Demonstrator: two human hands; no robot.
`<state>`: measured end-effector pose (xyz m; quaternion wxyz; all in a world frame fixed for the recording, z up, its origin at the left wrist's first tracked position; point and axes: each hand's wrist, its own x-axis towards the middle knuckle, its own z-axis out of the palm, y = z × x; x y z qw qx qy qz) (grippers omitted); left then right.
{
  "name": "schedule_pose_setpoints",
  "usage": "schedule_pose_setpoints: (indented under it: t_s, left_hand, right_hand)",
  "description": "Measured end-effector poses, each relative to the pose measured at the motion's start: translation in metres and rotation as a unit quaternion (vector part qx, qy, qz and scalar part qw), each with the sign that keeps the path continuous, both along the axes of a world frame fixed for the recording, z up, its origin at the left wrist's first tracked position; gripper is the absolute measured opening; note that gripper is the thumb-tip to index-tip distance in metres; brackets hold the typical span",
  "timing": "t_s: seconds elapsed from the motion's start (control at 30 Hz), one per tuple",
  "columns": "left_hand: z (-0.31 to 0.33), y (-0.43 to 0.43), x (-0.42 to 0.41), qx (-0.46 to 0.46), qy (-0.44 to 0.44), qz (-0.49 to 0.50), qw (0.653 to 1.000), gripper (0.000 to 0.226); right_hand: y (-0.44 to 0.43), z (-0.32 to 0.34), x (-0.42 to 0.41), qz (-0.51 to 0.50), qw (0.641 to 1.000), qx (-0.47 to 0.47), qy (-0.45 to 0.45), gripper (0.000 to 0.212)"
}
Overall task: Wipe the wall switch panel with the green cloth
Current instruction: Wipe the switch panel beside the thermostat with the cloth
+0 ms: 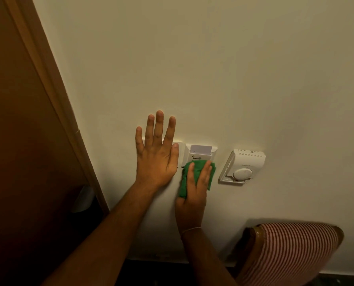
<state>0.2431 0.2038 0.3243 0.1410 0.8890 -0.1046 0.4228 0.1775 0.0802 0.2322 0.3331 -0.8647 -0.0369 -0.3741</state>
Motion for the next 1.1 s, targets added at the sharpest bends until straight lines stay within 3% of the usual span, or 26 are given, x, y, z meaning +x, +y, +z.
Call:
schedule_pose_setpoints:
  t_s: [0.33, 0.53, 0.67, 0.83, 1.1]
  left_hand:
    - [0.000, -0.001, -0.001, -0.004, 0.000, -0.001, 1.000, 0.085]
    - [0.001, 0.000, -0.002, 0.003, 0.006, 0.001, 1.000, 0.085]
    - [0.002, 0.000, -0.002, 0.001, 0.010, -0.007, 1.000, 0.085]
    - [0.000, 0.000, 0.000, 0.002, 0.008, 0.001, 1.000, 0.083]
    - [0.000, 0.001, 0.000, 0.006, 0.006, -0.001, 1.000, 0.083]
  right_hand:
    - [-0.021, 0.004, 0.003, -0.027, 0.999, 0.016, -0.027, 0.099]
    - [0.008, 0.011, 0.007, 0.010, 0.999, -0.050, -0.016, 0.112]
    - [-0.015, 0.005, 0.006, -0.030, 0.999, -0.023, -0.025, 0.101]
    - [-0.021, 0.007, 0.007, -0.033, 0.999, 0.016, -0.039, 0.104]
    - [-0.005, 0.011, 0.010, -0.032, 0.997, -0.053, -0.039, 0.096]
